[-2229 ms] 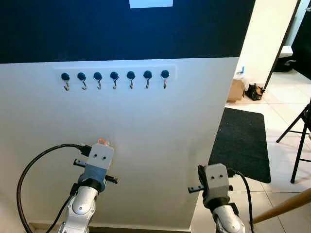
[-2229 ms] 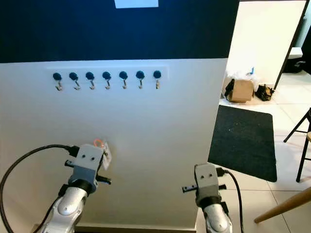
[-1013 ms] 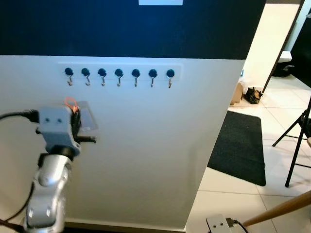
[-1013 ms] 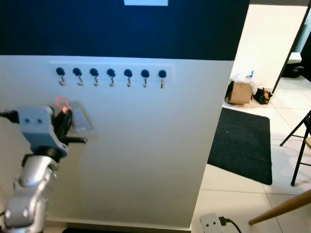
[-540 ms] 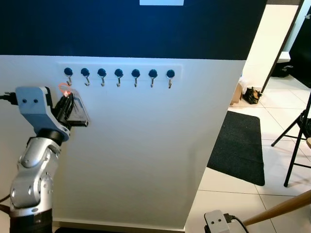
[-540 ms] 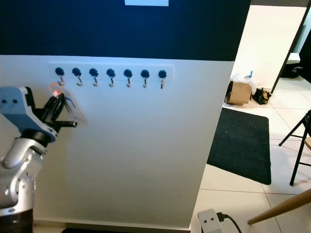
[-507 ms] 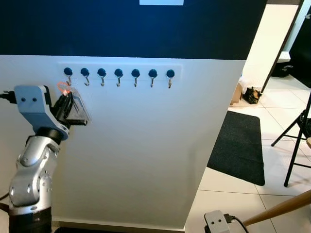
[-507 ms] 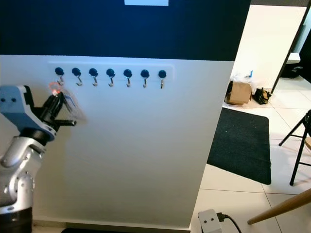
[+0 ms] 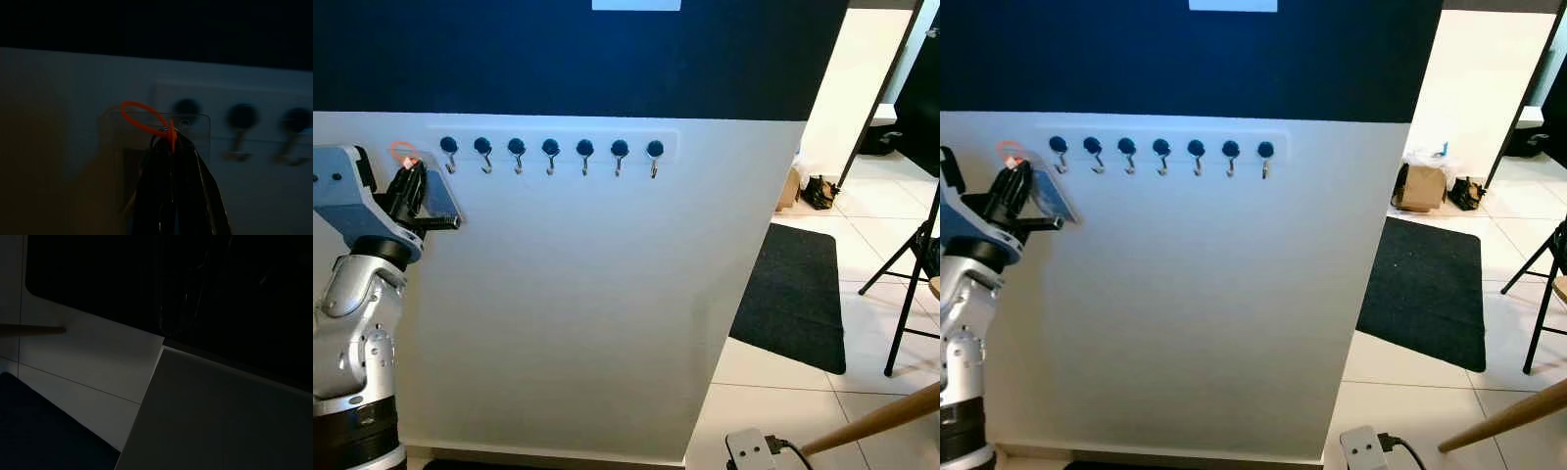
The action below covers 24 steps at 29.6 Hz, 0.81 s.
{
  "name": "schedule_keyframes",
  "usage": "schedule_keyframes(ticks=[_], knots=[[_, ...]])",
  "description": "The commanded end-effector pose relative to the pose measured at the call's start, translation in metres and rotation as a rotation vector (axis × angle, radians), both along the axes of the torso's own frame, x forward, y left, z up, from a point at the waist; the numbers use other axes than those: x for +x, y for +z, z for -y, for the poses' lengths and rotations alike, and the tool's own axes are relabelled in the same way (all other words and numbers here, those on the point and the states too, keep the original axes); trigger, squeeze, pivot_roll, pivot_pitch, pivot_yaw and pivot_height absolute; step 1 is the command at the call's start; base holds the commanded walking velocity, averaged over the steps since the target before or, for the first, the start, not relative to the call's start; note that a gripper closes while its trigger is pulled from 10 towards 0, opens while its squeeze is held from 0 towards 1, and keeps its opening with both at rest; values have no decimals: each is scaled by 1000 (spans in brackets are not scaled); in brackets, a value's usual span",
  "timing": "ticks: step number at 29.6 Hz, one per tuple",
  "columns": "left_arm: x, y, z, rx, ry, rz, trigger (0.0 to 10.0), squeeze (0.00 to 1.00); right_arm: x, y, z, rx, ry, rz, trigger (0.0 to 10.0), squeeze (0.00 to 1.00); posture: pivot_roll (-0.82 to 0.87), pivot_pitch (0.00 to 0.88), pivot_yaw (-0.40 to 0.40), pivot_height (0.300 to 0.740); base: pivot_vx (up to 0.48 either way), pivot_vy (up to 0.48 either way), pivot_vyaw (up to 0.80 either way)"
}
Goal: Hang keys on a hook
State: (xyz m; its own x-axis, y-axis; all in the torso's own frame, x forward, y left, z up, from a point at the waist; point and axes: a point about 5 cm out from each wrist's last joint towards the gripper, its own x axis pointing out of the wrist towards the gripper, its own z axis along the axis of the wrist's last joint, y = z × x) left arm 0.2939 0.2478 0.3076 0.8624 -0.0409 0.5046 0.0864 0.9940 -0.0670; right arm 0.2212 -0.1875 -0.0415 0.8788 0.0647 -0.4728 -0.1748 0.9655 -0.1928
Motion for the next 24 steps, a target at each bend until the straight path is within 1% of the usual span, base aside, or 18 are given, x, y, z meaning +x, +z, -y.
schedule_keyframes(ticks=[1,2,4,5,8,10,16,24], knots=[[-5,1,9,23,-81,0,10000,0,-5,-4,-1,0,-4,-20,10000,0,78,98,36,740,0,0,0],[-5,1,9,23,-81,0,10000,0,-5,-4,-1,0,-4,-20,10000,0,78,98,36,740,0,0,0],[-7,-3,16,25,-132,-14,10000,0,-5,-4,-1,1,-4,-21,10000,0,79,101,35,740,0,0,0],[-7,-3,16,25,-132,-14,10000,0,-5,-4,-1,1,-4,-21,10000,0,79,101,35,740,0,0,0],[-9,-6,23,23,-162,-23,10000,0,-5,-5,-1,0,-1,-23,10000,0,81,104,32,740,0,0,0],[-9,-7,24,21,-167,-26,10000,0,-5,-5,-1,-1,0,-24,10000,0,80,105,32,740,0,0,0],[-7,-11,19,12,-138,-41,10000,0,-6,-5,0,-4,-1,-27,10000,0,77,104,31,740,0,0,0],[-4,-12,17,6,-131,-50,10000,0,-5,-5,0,-5,-3,-26,10000,0,73,102,32,740,0,0,0]])
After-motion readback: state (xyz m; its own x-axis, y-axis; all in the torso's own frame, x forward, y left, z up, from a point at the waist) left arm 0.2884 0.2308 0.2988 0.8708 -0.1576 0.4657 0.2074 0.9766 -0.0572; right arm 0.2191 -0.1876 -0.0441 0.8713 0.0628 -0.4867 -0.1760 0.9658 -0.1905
